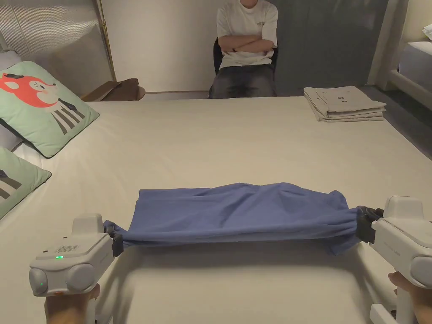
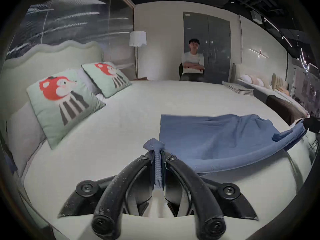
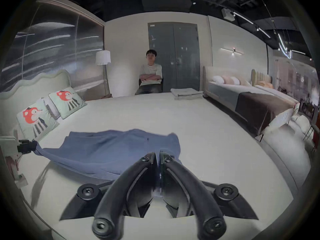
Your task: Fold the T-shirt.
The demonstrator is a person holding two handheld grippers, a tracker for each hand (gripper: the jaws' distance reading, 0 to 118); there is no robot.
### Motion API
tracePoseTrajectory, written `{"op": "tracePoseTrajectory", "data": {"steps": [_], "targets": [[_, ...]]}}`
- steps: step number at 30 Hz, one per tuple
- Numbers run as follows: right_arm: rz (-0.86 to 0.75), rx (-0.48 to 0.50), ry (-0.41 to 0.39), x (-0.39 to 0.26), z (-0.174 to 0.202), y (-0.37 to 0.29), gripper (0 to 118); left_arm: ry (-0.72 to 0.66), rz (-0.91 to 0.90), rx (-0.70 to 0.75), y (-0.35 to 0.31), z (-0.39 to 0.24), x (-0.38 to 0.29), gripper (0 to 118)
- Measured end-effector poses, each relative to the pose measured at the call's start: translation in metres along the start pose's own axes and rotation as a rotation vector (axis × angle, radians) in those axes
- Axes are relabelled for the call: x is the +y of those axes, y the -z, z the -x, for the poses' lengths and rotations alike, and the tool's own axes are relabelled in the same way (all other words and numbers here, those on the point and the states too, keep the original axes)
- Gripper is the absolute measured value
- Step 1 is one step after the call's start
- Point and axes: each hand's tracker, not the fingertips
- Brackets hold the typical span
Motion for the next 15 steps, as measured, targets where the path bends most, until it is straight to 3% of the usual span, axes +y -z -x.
{"op": "tracePoseTrajectory", "data": {"steps": [15], "targets": [[0.223, 0.004, 0.073, -0.131, -0.01, -0.118, 5, -0.019, 0.222, -0.002, -0.108, 0.024, -0.128, 3]]}}
